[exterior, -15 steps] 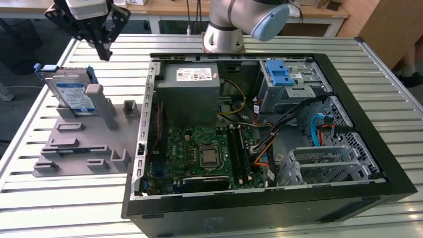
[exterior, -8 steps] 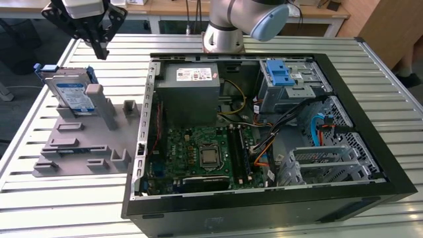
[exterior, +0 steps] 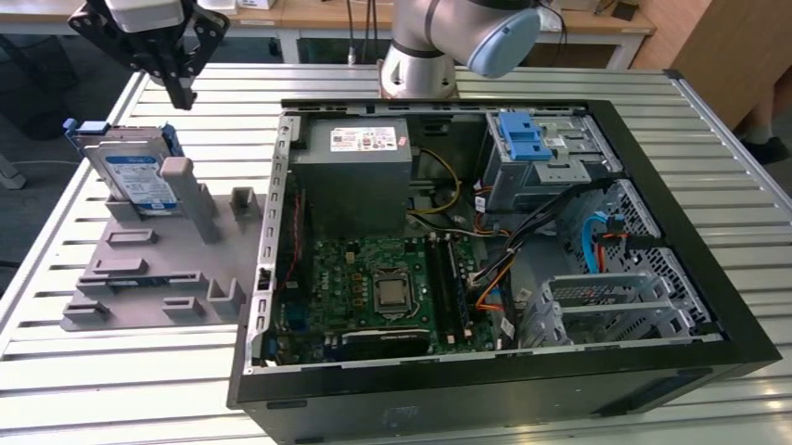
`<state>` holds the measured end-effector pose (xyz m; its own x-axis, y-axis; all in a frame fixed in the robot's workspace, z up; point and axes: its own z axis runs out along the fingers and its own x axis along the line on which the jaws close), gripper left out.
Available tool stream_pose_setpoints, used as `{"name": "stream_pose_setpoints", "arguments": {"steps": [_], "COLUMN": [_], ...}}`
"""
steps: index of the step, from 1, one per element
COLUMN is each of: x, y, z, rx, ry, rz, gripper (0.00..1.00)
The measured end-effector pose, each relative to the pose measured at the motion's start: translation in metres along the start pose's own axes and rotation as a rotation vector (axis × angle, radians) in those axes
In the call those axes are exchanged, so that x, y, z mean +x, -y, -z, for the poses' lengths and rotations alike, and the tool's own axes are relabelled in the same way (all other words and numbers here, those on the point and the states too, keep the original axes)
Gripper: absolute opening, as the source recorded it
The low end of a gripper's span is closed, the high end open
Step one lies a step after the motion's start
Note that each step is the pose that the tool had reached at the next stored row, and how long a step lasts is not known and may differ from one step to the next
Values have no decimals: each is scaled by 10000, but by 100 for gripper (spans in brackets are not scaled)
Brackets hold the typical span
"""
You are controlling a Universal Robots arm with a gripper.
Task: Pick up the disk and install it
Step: 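Reach for the disk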
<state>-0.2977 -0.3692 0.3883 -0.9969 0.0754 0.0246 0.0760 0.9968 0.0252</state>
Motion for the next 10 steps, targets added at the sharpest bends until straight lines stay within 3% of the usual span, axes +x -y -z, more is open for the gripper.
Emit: {"name": "stream_pose_setpoints", "arguments": {"steps": [10], "x": [76], "y": [-10], "z": [-5], "rx": [0], "ry": [0], "rz": [0], "gripper": [11]}}
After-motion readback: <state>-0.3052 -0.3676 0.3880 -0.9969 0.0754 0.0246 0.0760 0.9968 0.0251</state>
